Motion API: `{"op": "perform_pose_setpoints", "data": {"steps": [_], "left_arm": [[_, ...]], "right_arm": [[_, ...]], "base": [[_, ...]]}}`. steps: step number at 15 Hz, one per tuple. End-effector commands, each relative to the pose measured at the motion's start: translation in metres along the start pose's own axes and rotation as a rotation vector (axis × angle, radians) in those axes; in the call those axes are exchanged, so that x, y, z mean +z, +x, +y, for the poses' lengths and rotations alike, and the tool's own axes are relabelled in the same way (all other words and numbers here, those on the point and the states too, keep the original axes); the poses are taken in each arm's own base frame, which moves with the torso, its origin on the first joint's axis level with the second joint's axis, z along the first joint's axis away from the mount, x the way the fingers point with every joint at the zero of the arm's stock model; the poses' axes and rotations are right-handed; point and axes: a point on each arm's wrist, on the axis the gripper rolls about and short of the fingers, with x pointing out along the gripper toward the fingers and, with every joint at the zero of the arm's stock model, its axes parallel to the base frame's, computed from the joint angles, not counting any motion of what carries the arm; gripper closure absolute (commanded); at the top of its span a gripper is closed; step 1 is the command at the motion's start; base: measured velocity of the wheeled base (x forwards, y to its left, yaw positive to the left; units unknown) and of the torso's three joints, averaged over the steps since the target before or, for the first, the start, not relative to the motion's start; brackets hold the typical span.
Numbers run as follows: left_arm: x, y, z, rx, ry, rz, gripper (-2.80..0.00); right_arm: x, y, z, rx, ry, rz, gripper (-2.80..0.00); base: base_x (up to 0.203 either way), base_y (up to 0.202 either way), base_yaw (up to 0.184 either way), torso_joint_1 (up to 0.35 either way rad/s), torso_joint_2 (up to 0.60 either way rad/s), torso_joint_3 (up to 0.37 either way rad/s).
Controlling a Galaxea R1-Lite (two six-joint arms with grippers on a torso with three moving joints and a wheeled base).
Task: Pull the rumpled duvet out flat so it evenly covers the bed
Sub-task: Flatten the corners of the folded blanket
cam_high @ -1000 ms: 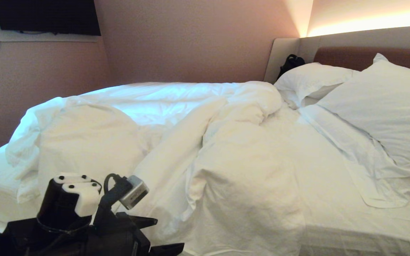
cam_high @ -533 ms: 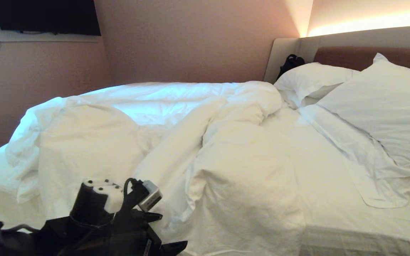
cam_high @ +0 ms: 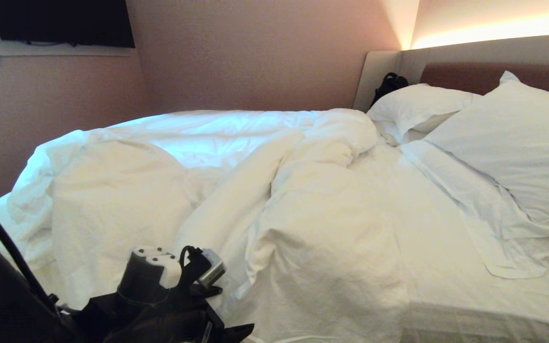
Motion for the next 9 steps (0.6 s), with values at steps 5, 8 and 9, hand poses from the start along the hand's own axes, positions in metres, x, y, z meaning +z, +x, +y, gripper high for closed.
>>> {"op": "perform_pose_setpoints", "data": {"steps": [5,8,9], "left_arm": [[-0.009,-0.006,-0.006,-0.024,0.006,0.027,-2.80],[-0.015,0.002,-0.005,-0.032,-0.001,0.062,-2.80],[-0.016,0.003,-0.007,-0.038,0.003,0.066,-2.80]], "right_arm": [[0.000,0.000,0.000,0.001,0.000,-0.001,0.00],[0.000,0.000,0.000,0.001,0.000,-0.001,0.00],[0.000,0.000,0.000,0.001,0.000,-0.001,0.00]], "base": [[0.000,0.000,0.000,0.000,0.00,0.000],[0.000,0.000,0.000,0.000,0.00,0.000],[0.000,0.000,0.000,0.000,0.00,0.000]]}}
